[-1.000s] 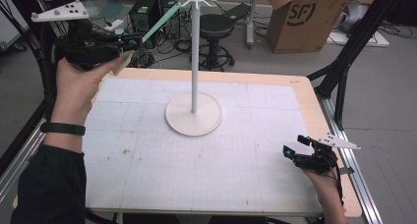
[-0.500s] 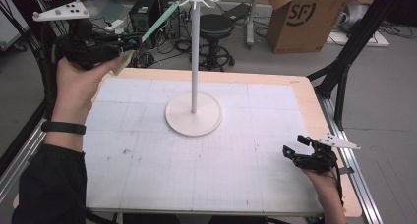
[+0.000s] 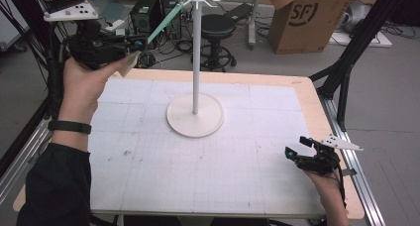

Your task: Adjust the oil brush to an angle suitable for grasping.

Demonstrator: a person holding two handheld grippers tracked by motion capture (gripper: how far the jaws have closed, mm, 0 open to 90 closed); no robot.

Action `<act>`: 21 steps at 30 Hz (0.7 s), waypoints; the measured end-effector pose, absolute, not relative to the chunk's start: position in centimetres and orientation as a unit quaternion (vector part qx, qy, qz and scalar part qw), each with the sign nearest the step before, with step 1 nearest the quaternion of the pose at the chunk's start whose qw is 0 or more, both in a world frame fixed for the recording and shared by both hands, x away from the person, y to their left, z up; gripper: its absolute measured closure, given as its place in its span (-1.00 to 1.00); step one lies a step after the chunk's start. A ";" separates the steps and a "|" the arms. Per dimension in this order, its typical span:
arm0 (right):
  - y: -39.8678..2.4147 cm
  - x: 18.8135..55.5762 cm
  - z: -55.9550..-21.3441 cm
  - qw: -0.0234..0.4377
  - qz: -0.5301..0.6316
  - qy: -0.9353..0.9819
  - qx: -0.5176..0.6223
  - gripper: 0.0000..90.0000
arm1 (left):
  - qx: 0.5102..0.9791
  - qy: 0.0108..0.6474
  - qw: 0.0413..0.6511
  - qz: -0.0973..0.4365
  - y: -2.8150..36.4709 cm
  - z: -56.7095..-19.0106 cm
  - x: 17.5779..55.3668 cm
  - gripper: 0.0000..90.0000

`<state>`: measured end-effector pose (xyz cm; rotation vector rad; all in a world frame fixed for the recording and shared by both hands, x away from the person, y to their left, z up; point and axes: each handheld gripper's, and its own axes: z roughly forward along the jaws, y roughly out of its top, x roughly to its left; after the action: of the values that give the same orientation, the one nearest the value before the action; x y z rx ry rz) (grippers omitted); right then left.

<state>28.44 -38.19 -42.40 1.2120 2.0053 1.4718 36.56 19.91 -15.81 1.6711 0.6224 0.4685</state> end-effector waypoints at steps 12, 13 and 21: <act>-38.2 28.4 -42.4 0.185 0.523 0.711 0.431 -0.68 | 0.718 0.282 0.603 0.204 19.8 -16.5 36.4 0.23; -38.2 28.4 -42.4 0.186 0.525 0.711 0.429 -0.68 | 0.718 0.282 0.602 0.206 19.9 -16.7 36.3 0.11; -38.2 28.5 -42.4 0.185 0.522 0.713 0.430 -0.68 | 0.725 0.276 0.594 0.211 21.0 -19.3 34.9 -0.35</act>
<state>28.52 -38.17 -42.44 1.2113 2.0098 1.4700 34.90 21.04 -19.25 1.6858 0.6417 0.4906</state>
